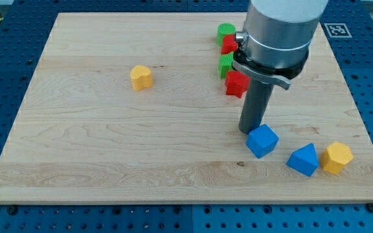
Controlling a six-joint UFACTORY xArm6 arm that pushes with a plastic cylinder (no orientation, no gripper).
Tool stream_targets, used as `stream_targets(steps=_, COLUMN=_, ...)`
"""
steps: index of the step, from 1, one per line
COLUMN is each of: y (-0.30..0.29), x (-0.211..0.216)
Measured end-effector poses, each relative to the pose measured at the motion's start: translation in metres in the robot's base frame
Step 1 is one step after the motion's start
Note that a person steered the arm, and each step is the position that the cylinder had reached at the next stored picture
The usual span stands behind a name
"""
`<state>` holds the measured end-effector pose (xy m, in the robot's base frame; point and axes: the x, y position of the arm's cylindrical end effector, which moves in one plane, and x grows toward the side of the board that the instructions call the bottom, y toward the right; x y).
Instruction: Slide the yellow heart closer to the blue triangle
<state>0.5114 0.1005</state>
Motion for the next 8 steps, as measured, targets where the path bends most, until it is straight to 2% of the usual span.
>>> stream_targets(steps=2, y=0.012, x=0.018)
stream_targets(steps=3, y=-0.039, x=0.018)
stream_targets(steps=4, y=-0.133, x=0.011)
stream_targets(steps=5, y=-0.237, x=-0.014)
stream_targets(steps=6, y=-0.299, x=-0.065)
stream_targets(steps=7, y=-0.303, x=-0.124)
stream_targets(steps=8, y=-0.278, x=-0.151)
